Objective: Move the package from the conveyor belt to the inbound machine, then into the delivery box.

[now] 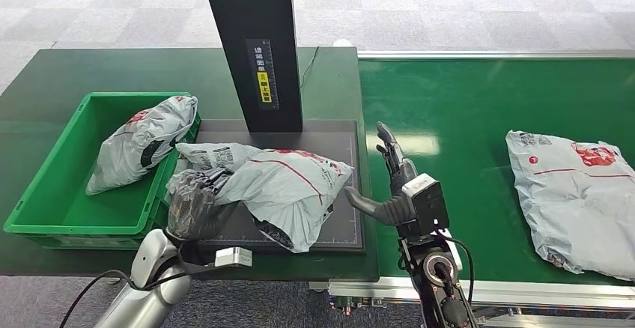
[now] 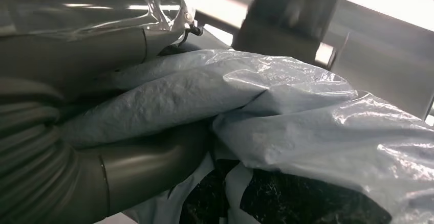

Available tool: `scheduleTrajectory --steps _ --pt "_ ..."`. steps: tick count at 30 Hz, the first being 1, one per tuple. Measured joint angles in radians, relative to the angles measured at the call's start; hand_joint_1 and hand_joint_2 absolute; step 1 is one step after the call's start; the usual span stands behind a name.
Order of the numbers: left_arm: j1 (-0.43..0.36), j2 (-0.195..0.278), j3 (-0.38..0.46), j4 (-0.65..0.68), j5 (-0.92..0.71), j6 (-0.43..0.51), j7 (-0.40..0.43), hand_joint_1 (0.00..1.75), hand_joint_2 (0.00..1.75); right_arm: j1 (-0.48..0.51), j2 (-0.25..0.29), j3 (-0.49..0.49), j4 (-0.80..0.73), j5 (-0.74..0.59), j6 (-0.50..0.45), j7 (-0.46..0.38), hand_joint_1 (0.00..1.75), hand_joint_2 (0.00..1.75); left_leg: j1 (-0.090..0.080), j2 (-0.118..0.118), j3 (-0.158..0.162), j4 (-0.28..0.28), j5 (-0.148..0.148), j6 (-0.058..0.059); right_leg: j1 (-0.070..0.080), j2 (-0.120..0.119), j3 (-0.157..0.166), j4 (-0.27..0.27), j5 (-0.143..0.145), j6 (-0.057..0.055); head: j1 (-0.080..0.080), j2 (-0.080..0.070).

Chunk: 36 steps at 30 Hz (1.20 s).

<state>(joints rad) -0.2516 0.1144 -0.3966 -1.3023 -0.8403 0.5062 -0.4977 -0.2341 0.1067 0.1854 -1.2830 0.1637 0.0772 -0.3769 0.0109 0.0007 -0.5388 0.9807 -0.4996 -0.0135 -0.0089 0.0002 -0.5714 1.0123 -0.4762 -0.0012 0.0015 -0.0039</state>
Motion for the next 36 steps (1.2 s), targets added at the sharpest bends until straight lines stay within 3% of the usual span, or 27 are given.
scheduleTrajectory --steps 4,10,13,16,25,36 --pt "0.066 0.003 0.046 -0.150 -0.021 0.096 -0.044 1.75 1.75 0.001 0.002 0.000 0.003 -0.006 -0.003 -0.001 0.00 1.75 0.000 0.000 -0.001 0.000 0.000 0.000 0.000 0.000 -0.001 0.000 0.000 0.000 0.000 0.000" --pt "0.127 0.006 0.118 -0.323 -0.080 0.112 -0.045 1.75 1.75 0.007 0.002 -0.002 0.003 -0.009 -0.009 -0.001 0.00 1.75 0.000 0.000 -0.001 0.000 0.000 0.000 0.000 0.000 -0.001 0.000 0.000 0.000 0.000 0.000" --pt "0.148 0.000 0.186 -0.388 -0.142 0.115 0.001 1.75 1.75 0.021 0.001 -0.010 -0.002 -0.008 -0.017 -0.001 0.00 1.75 0.000 0.000 -0.001 0.000 0.000 0.000 0.000 0.000 -0.001 0.000 0.000 0.000 0.000 0.000" --pt "0.155 -0.006 0.281 -0.419 -0.160 0.095 0.103 1.75 1.75 0.043 0.001 -0.023 -0.018 -0.002 -0.021 0.002 0.00 1.75 0.000 0.000 -0.001 0.000 0.000 0.000 0.000 0.000 -0.002 0.000 0.000 0.000 0.000 0.000" --pt "0.130 -0.014 0.514 -0.343 -0.177 -0.153 0.420 1.75 1.75 0.081 0.002 -0.056 -0.064 -0.011 0.068 0.029 0.00 1.75 0.000 0.001 -0.001 0.000 0.000 0.000 0.000 0.000 -0.002 0.000 0.000 0.000 0.000 0.000" --pt "0.045 -0.021 0.657 -0.112 -0.164 -0.326 0.555 1.75 1.75 0.082 0.002 -0.057 -0.069 0.055 0.090 0.050 0.00 1.75 0.000 0.000 -0.001 0.000 0.000 0.000 0.000 0.000 -0.002 0.000 0.000 0.000 0.000 0.000"
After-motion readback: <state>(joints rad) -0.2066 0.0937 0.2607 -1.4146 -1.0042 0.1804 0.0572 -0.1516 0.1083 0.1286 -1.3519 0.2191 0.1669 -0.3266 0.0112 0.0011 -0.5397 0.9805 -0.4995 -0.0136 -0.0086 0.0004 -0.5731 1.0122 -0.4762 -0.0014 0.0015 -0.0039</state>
